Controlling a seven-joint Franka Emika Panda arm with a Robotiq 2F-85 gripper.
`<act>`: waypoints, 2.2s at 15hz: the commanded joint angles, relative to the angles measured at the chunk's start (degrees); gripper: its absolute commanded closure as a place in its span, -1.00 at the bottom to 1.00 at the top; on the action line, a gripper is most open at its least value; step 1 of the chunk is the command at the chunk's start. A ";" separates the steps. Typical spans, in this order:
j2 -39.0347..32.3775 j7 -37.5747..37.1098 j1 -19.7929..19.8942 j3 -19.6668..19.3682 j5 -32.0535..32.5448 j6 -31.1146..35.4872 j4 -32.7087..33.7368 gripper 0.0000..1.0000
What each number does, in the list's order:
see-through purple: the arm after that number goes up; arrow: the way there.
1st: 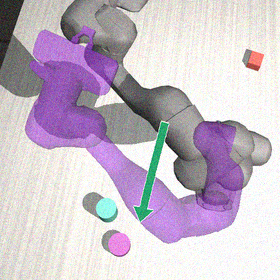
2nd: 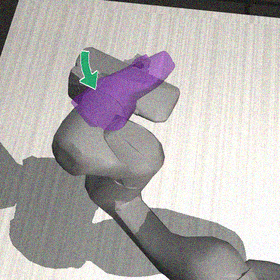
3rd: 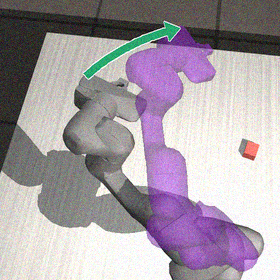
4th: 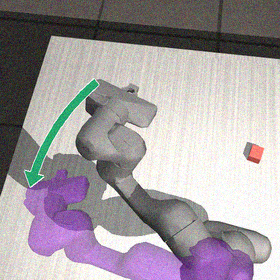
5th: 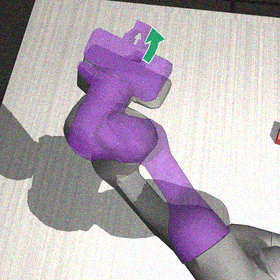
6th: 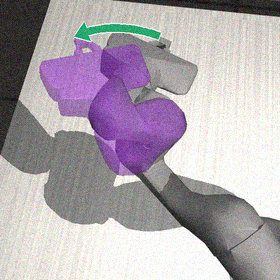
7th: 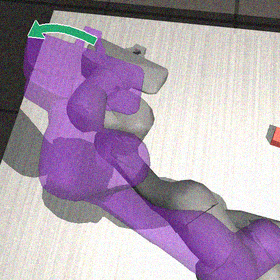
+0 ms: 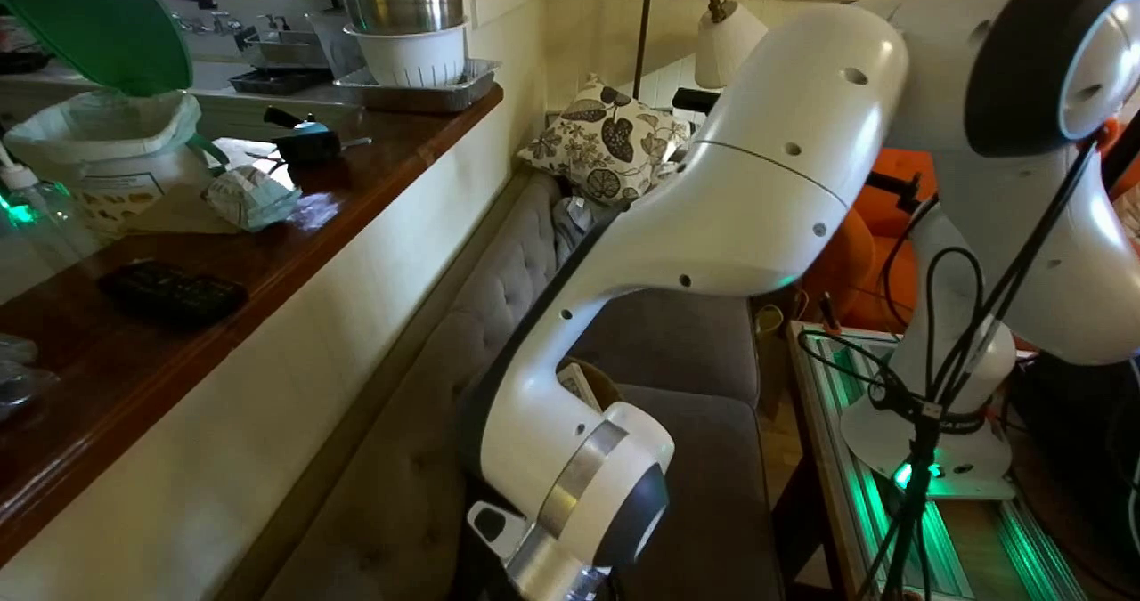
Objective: Fold the white and green towel in half from right to left.
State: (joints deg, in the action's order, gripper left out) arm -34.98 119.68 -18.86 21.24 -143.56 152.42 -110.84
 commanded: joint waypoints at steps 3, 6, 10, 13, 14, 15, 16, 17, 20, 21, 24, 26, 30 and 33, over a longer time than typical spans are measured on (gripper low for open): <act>-3.07 1.34 -19.31 -10.08 -0.65 17.18 13.34 0.95; -5.69 -1.38 -27.08 -15.47 -0.59 21.97 19.20 0.95; -5.30 -3.14 -28.33 -16.13 -0.01 20.77 18.31 0.81; -7.24 -5.69 -30.21 -19.25 -0.59 20.11 20.34 0.95; -7.33 -8.65 -31.48 -22.21 -0.56 18.92 21.19 0.95; -7.71 -13.04 -34.64 -28.15 -0.41 18.27 23.16 0.95; -7.75 -15.20 -35.35 -30.89 -0.41 17.91 23.70 0.95; -8.23 -18.23 -37.32 -35.15 -0.45 18.20 25.01 0.95; -9.60 -21.30 -41.57 -44.12 -0.47 22.21 26.13 0.95; -9.91 -20.53 -42.38 -45.57 -0.46 23.78 25.40 0.95; -11.42 -17.58 -43.39 -45.85 0.06 31.17 23.48 0.95; -12.81 -17.26 -43.06 -44.58 1.33 36.19 23.42 0.95; -15.51 -17.28 -43.62 -44.34 0.86 40.48 24.58 0.95; -15.78 -18.45 -44.60 -44.40 -0.45 36.70 25.66 0.95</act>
State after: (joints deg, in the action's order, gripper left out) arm -50.27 102.28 -62.03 -22.67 -143.18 190.92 -87.00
